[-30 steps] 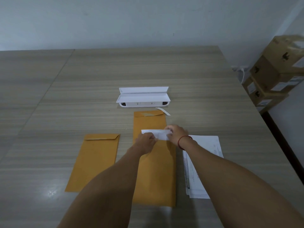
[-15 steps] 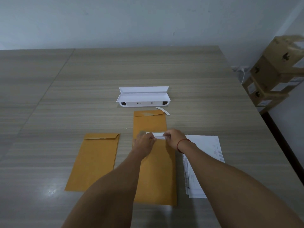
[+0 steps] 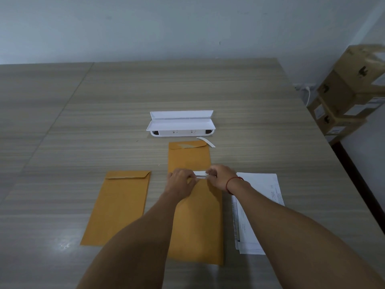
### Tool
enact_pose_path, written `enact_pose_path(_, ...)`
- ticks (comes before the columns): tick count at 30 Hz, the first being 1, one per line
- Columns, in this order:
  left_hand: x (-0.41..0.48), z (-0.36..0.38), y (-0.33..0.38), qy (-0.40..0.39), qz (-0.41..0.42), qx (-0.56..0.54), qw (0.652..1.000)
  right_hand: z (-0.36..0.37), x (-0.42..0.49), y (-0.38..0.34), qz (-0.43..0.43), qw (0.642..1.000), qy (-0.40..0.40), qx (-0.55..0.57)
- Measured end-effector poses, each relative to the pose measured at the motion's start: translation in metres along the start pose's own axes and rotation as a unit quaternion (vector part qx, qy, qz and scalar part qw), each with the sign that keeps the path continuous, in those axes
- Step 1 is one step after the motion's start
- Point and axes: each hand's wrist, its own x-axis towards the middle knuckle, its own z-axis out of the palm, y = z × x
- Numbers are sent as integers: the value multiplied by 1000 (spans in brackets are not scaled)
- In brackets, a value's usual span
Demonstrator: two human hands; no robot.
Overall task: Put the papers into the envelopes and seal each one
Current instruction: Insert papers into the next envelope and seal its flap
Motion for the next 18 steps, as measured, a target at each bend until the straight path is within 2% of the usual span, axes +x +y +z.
enact_pose_path(4, 4, -1, 2, -8, 6, 14, 1000, -4, 1, 1, 2, 999, -33, -15)
enact_pose_path(10, 8, 5, 3, -5, -14, 29, 999, -7, 1, -6, -12, 998, -21, -62)
enact_pose_path(18, 7, 9, 0, -15, -32, 6, 999, -7, 8, -4, -16, 988, -57, -141)
